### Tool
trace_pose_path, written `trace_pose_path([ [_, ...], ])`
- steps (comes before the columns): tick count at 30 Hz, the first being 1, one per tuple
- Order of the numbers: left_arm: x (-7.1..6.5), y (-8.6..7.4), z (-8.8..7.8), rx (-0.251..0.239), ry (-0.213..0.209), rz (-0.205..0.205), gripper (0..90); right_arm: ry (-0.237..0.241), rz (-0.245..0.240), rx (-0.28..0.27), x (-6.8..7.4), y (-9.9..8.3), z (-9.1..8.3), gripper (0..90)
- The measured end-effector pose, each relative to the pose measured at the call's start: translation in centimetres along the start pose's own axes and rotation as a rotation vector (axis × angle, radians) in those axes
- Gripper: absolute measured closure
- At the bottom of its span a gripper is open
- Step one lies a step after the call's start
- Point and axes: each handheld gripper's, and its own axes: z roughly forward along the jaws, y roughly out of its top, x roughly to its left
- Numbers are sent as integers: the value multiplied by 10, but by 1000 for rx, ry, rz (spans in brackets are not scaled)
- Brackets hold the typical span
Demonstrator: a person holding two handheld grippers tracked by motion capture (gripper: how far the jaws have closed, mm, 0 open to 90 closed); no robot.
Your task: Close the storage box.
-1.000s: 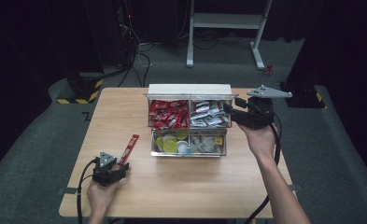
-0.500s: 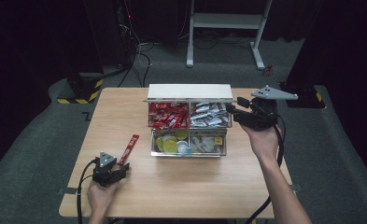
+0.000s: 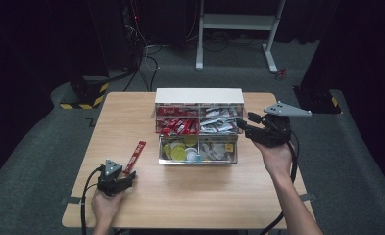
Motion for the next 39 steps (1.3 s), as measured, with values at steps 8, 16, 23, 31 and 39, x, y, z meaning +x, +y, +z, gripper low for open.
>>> trace_pose_path([
  [8, 0, 0, 0, 0, 2, -1, 381, 8, 4, 12, 0, -8, 1, 512],
  [16, -1, 0, 0, 2, 3, -9, 383, 21, -4, 40, -2, -14, 1, 506],
  [23, -1, 0, 0, 2, 4, -9, 383, 32, -6, 57, -3, -25, 6, 501],
  [31, 0, 0, 0, 1, 2, -3, 375, 54, -8, 62, -7, -35, 9, 493],
  [39, -1, 1, 1, 4, 0, -2, 357, 48, 5, 34, -13, -40, -3, 488],
])
